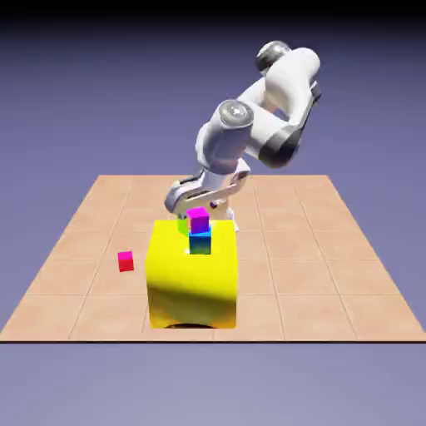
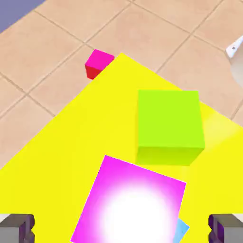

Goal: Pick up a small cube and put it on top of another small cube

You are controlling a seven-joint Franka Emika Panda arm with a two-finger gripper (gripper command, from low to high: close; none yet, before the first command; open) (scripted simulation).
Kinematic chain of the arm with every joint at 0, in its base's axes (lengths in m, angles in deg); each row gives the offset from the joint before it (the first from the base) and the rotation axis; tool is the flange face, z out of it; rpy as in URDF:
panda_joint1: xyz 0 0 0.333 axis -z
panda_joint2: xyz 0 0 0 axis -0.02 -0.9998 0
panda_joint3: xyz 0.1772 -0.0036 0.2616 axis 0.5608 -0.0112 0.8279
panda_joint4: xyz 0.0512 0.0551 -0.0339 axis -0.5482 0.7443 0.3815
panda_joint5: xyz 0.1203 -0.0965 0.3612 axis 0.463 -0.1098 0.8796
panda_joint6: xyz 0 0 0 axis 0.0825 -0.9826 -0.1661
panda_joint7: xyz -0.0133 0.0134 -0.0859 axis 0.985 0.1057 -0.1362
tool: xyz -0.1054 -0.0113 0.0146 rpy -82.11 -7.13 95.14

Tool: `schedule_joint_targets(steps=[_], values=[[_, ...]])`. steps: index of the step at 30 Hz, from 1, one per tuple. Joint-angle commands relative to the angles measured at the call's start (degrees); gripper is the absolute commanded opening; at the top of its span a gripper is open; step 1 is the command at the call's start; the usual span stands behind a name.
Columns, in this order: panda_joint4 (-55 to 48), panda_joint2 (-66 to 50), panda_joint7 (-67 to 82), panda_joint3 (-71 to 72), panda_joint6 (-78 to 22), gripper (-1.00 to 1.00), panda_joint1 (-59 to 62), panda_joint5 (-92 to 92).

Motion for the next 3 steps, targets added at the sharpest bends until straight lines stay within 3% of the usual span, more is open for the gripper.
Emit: schedule_joint_targets(steps=[1, 3], values=[[-1.1, 2.1, 1.5, -0.7, -1.7, 1.0, 0.6, 1.4], [-2.4, 4.8, 3.3, -1.5, -3.9, 1.0, 1.4, 3.3]])
